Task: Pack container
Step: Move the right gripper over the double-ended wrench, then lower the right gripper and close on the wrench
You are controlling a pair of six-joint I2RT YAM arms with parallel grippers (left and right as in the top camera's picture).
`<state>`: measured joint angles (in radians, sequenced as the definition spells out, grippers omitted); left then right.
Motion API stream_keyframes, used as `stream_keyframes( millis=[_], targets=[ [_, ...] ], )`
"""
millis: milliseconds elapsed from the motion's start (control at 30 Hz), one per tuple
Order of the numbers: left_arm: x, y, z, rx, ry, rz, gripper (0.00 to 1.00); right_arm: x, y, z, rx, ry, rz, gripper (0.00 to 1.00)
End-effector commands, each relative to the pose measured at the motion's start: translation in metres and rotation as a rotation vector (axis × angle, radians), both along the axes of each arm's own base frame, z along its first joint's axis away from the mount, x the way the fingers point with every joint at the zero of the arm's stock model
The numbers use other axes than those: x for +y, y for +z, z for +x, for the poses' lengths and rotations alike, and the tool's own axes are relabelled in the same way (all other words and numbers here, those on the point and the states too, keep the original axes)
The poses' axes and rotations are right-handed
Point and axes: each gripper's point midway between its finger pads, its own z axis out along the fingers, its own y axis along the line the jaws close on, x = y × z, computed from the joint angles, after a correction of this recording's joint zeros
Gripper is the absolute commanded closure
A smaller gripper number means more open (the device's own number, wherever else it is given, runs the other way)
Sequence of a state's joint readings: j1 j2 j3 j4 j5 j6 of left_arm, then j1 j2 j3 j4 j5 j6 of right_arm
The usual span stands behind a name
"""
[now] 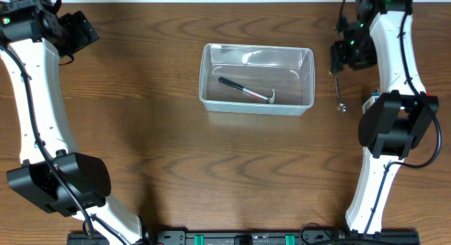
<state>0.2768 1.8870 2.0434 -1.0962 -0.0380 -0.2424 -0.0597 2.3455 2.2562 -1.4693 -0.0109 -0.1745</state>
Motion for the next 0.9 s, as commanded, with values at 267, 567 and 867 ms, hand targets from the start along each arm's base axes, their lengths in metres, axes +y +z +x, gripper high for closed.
stream_keyframes(
  millis=[267,567,867],
  targets=[
    [0.002,0.0,0.0,0.006,0.006,0.013,0.02,-0.001,-0.052,0.0,0.004,0.052,-0.014,0.38],
    [0.002,0.0,0.0,0.006,0.006,0.013,0.02,-0.008,-0.095,-0.012,0.029,0.029,-0.051,0.4],
    [0.002,0.0,0.0,0.006,0.006,0.013,0.02,-0.02,-0.104,-0.013,0.019,-0.032,-0.118,0.43]
  ],
)
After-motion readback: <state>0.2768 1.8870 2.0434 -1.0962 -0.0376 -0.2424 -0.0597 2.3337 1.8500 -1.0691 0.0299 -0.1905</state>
